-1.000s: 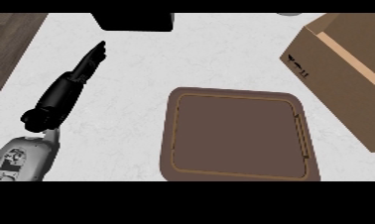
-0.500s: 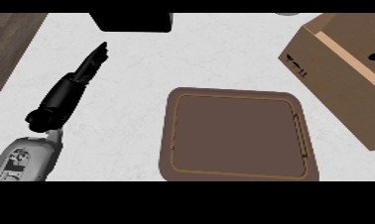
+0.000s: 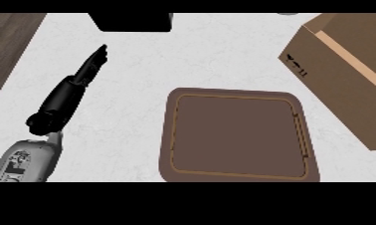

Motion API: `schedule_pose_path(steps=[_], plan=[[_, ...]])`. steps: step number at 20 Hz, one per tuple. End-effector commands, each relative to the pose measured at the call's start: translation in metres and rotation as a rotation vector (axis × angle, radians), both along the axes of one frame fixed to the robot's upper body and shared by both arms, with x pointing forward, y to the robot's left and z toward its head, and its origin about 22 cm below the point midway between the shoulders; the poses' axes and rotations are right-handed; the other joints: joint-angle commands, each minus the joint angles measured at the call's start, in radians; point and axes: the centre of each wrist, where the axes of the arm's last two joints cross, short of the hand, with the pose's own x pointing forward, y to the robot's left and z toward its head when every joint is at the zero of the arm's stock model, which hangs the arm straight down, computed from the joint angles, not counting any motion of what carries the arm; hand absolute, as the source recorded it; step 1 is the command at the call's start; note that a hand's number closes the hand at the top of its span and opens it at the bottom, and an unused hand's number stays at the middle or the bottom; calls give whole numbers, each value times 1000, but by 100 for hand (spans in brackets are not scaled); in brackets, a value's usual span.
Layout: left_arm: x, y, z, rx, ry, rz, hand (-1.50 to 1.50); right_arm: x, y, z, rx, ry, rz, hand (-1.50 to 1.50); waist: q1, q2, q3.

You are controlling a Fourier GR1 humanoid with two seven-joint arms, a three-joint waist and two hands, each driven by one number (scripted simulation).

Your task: Pick the squash from the tray and place it in the cardboard box

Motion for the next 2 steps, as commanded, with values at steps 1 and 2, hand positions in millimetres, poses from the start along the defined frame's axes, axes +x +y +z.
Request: schedule_pose_path(steps=[1, 2], plan=[[9, 0, 8, -12, -11, -5, 0, -21, -22, -7, 102, -72, -112, -150, 13, 7, 0], [0, 1, 2, -4, -4, -16, 0, -35, -34, -17, 109, -83, -108, -150, 14, 5, 1]])
